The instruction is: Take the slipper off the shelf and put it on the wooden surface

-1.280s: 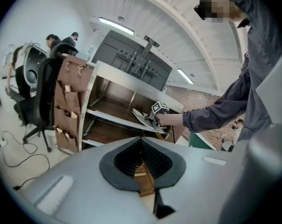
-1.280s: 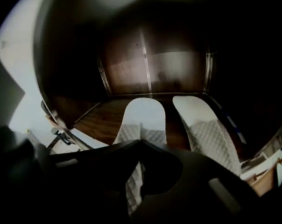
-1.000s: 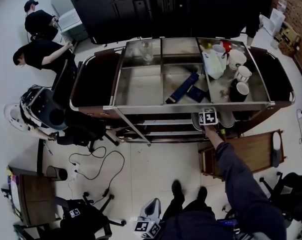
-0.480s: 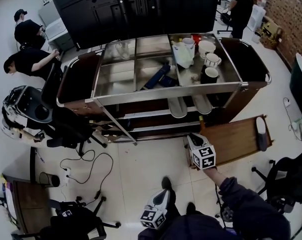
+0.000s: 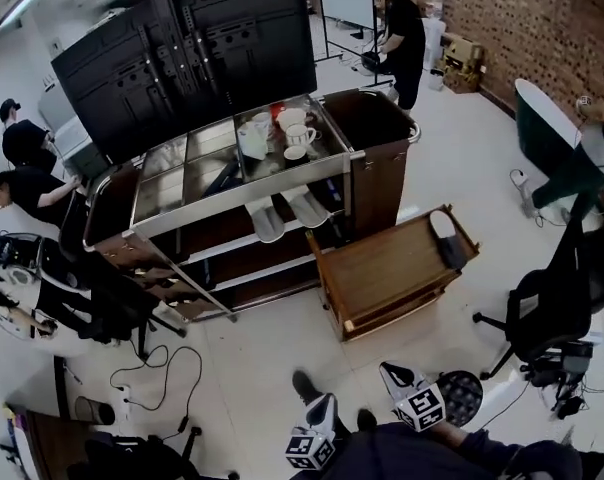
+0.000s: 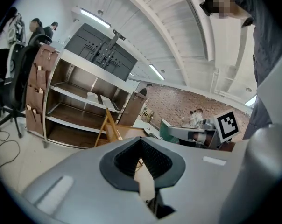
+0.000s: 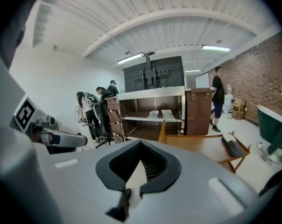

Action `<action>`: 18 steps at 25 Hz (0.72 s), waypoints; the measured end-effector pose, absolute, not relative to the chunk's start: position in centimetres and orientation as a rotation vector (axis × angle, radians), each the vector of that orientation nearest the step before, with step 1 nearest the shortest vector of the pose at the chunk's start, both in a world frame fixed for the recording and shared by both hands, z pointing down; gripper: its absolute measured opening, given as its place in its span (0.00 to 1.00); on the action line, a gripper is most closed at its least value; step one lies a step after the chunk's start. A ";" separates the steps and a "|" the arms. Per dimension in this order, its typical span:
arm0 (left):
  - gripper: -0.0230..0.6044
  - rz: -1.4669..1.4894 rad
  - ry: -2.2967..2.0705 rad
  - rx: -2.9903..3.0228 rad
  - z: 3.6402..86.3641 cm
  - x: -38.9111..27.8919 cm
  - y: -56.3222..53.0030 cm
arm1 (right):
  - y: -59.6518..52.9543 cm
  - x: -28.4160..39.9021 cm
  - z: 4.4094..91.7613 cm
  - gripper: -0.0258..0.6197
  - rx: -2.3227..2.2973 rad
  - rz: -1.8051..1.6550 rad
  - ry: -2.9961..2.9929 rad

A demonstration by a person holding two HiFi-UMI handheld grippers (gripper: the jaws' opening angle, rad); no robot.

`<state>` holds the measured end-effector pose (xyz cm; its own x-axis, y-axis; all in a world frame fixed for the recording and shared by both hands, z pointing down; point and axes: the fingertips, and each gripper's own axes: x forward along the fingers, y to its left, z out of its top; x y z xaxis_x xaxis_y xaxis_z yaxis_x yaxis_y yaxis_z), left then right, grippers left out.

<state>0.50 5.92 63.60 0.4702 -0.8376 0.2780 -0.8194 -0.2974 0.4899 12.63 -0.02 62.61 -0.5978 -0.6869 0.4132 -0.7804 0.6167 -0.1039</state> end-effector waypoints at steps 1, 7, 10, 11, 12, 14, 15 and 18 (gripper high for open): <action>0.06 -0.032 -1.365 2.161 63.3 1.4 6.4 | 1.5 14.0 62.5 0.04 1.199 0.403 -2.508; 0.06 0.038 -1.285 2.285 62.2 5.6 7.5 | 5.1 16.8 62.8 0.04 1.190 0.405 -2.544; 0.06 0.087 -1.185 2.336 62.2 8.6 8.6 | 5.0 16.8 62.2 0.04 1.204 0.383 -2.531; 0.06 0.103 -1.164 2.354 62.1 9.3 9.0 | 5.2 16.6 62.0 0.04 1.190 0.364 -2.532; 0.06 0.116 -1.156 2.371 61.9 9.7 9.2 | 5.5 16.3 61.9 0.04 1.171 0.346 -2.535; 0.06 0.128 -1.172 2.392 61.5 9.5 9.3 | 6.0 15.9 61.6 0.04 1.138 0.327 -2.545; 0.06 0.127 -1.185 2.391 61.5 9.3 9.3 | 6.2 15.8 61.6 0.04 1.124 0.320 -2.549; 0.06 0.111 -1.222 2.356 61.4 8.7 9.5 | 6.6 15.6 61.8 0.04 1.087 0.311 -2.556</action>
<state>8.72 9.52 61.38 0.5977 -0.7496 0.2845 -0.7886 -0.4857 0.3770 15.56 6.55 61.81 -0.6470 -0.6525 0.3946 -0.7280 0.6825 -0.0651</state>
